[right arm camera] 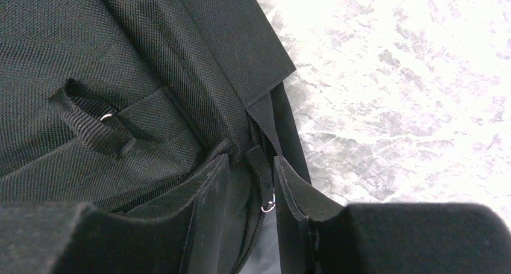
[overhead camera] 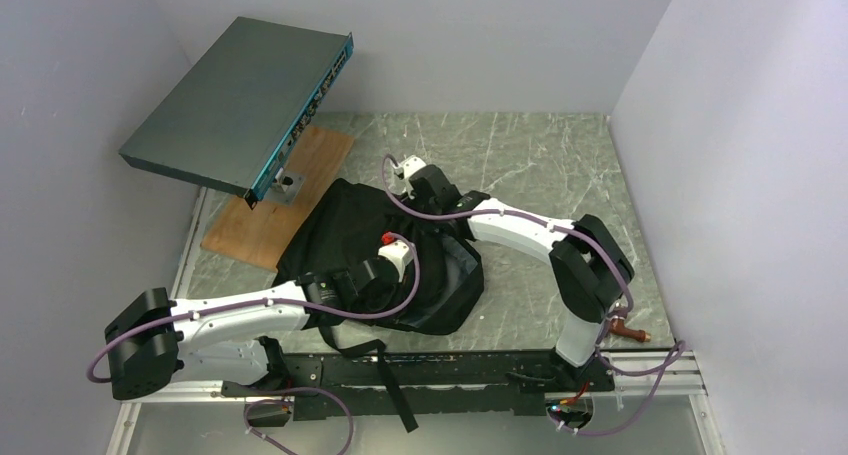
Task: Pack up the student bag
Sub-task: Zip the student bag at the center of the board.
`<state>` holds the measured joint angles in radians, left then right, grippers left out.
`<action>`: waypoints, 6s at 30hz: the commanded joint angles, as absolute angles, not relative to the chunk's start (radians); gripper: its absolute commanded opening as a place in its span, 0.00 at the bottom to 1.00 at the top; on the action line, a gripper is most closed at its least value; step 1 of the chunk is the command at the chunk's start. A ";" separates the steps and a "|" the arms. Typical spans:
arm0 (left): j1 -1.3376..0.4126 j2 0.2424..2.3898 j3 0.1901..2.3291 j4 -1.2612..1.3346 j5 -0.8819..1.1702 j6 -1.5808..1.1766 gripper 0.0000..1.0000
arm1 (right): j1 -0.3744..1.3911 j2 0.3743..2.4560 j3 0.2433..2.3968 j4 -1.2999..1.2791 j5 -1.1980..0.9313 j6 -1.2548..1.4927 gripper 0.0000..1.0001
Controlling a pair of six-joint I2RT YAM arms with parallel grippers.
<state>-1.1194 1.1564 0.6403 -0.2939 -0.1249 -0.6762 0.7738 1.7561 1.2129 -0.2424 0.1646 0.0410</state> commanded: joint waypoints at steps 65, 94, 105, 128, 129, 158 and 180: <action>-1.141 1.151 0.672 -0.305 -0.099 -0.696 0.00 | 0.878 1.793 1.232 -0.281 0.791 0.384 0.00; -1.140 1.155 0.669 -0.290 -0.091 -0.693 0.00 | 0.808 1.656 1.108 -0.246 0.779 0.379 0.19; -1.140 1.181 0.690 -0.290 -0.083 -0.682 0.00 | 0.811 1.637 1.095 -0.283 0.766 0.412 0.06; -1.141 1.213 0.726 -0.288 -0.062 -0.663 0.00 | 0.508 1.308 0.798 0.056 -0.069 0.499 0.91; -1.141 1.217 0.730 -0.289 -0.061 -0.661 0.00 | 0.467 1.320 0.789 0.080 -0.138 0.505 0.91; -1.140 1.242 0.740 -0.286 -0.044 -0.656 0.00 | 0.227 1.819 0.753 0.648 -0.811 0.778 0.44; -1.140 1.211 0.740 -0.253 0.010 -0.604 0.20 | 0.212 1.743 0.659 0.698 -0.816 0.795 0.00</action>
